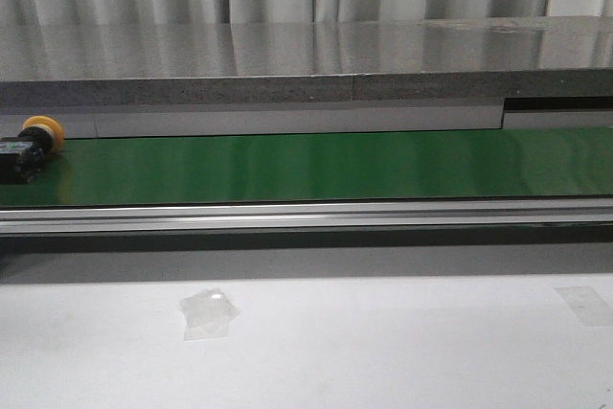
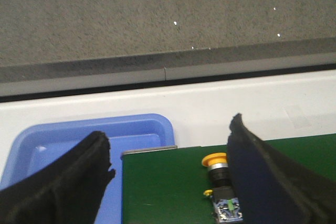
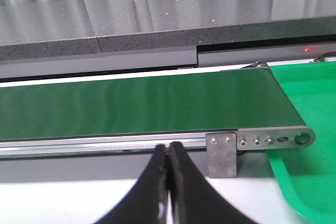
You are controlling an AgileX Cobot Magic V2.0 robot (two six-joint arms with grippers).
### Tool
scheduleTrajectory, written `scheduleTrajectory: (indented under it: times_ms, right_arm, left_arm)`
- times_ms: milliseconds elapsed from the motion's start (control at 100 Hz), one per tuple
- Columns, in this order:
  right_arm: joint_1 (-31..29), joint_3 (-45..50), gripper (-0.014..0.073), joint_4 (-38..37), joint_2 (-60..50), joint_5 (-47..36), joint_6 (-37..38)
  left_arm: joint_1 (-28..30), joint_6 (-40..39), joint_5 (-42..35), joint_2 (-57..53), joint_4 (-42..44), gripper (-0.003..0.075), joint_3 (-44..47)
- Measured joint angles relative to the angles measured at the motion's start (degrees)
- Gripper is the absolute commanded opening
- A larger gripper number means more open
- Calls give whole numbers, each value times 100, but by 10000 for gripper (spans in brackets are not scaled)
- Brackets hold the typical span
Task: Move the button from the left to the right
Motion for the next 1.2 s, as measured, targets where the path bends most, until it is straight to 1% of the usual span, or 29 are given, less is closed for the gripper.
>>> scheduleTrajectory:
  times_ms: [80,190,500,640,750,800,870,1140,1200]
  right_arm:
    - [0,0,-68,0,0,0,0]
    - [0,0,-68,0,0,0,0]
    - [0,0,-68,0,0,0,0]
    - [0,0,-68,0,0,0,0]
    - [0,0,-68,0,0,0,0]
    - [0,0,-68,0,0,0,0]
    - [0,0,-68,0,0,0,0]
    - [0,0,-68,0,0,0,0]
    - [0,0,-68,0,0,0,0]
  left_arm:
    - [-33,297,-353,-528,-200,462,450]
    - [-171,426,-690,-1260,-462,462,1055]
    - [-1061,487,-1826,-3228,-735,461,2655]
    - [-1207,496,-2052,-3824,-802,461,3116]
    - [-1208,496,-2096,-3995,-810,447,3305]
    - [-1208,496,-2094,-4010,-824,416,3334]
    - [-1208,496,-2094,-4017,-824,344,3337]
    - [-1208,496,-2125,-4017,-824,-22,3337]
    - [-1208,496,-2125,-4017,-824,-20,3341]
